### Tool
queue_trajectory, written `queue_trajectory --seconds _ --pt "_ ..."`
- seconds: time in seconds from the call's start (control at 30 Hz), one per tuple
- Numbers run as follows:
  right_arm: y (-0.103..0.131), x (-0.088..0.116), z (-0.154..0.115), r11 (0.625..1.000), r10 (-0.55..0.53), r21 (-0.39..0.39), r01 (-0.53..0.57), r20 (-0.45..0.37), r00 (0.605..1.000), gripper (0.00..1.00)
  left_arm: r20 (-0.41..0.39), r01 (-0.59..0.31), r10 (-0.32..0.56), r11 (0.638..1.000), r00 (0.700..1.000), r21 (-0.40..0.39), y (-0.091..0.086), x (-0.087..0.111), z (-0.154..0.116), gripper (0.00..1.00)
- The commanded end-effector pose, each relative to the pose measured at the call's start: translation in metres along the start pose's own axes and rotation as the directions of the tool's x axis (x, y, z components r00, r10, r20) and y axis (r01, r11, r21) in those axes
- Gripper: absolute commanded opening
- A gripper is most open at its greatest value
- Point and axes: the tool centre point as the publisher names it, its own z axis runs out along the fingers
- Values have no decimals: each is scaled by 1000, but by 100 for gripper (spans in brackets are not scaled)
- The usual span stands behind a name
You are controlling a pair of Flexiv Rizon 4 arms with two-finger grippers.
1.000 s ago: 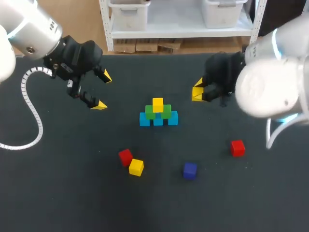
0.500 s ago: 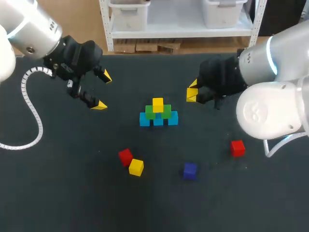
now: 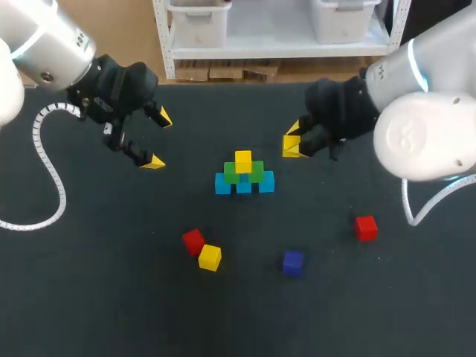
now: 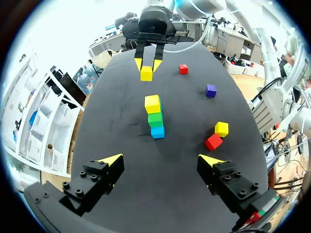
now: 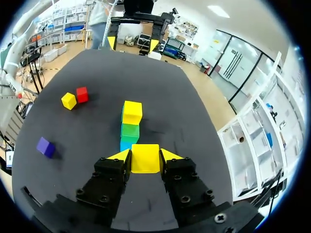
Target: Place the blue cubes, place green cubes on the blue cubes, place the yellow cubes on the green cubes, then place the red cubes on the yellow cubes, and place purple cube on the red cubes.
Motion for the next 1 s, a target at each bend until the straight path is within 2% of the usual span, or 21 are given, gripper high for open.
queue_trajectory --seconds 0.03,0.4,1.0 --pt "-5 1 5 998 7 -68 -6 26 1000 0 -2 0 0 1000 1000 3 1 0 0 100" --pt "-4 -5 16 993 5 -114 0 42 999 0 -2 0 0 1000 1000 3 1 0 0 100" --pt "-2 -14 24 990 26 -140 -22 25 999 0 -2 0 0 1000 1000 3 1 0 0 100"
